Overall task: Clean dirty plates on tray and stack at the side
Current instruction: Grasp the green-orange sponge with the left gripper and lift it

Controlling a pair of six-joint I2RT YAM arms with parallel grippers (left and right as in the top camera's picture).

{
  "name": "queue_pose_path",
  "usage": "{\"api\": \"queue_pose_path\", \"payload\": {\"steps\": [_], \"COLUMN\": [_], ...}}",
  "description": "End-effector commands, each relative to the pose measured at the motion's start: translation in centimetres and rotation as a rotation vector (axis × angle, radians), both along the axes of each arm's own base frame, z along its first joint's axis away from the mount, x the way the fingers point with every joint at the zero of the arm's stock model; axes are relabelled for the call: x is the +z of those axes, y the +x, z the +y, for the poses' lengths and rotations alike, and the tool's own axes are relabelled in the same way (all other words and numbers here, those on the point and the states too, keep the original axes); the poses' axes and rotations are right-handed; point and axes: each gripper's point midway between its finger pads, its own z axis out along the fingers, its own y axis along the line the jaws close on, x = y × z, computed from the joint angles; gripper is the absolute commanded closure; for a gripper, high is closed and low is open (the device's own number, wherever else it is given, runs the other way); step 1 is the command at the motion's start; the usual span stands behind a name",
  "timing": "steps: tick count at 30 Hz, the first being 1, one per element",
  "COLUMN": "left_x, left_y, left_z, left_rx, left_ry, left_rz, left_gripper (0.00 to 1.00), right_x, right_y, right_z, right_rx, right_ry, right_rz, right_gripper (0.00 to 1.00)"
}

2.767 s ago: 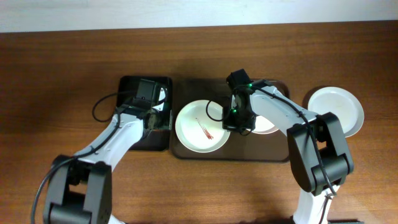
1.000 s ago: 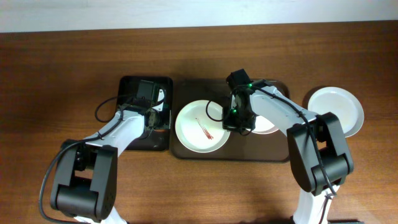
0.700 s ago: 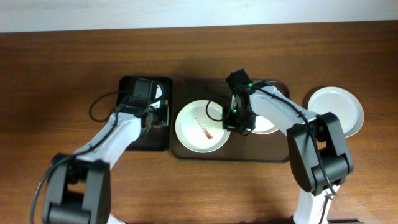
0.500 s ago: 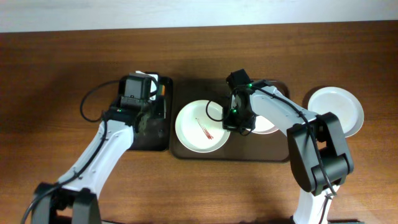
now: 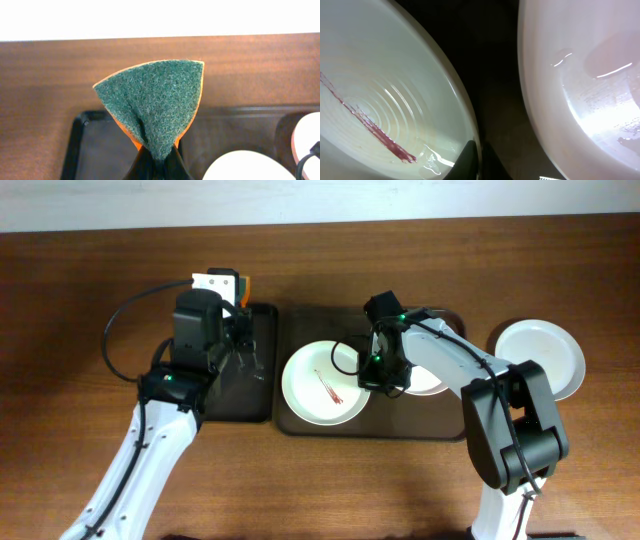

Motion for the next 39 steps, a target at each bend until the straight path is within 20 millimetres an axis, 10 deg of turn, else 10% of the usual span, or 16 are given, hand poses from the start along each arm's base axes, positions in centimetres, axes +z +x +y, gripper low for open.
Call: {"api": "queue_pose_path", "payload": {"steps": [1, 13, 39], "left_x": [3.0, 7.1, 6.7], "left_y": [-0.1, -0.9, -1.0], "left_z": [1.3, 1.6, 1.6], "left_rx": [0.046, 0.052, 0.051], "left_ry": [0.030, 0.001, 0.005], "left_rz": [-0.088, -0.206, -0.191], "left_gripper": [1.00, 1.00, 1.00], "right_x": [-0.5, -0.5, -0.5], "right_y": [0.1, 0.1, 0.1], "right_z": [-0.5, -0.5, -0.5], "right_rx": [0.008, 0.008, 0.008], "right_ry": [-0.032, -0.032, -0.032], "right_rz": [-0.004, -0.004, -0.004], "right_gripper": [0.95, 0.95, 0.95]}}
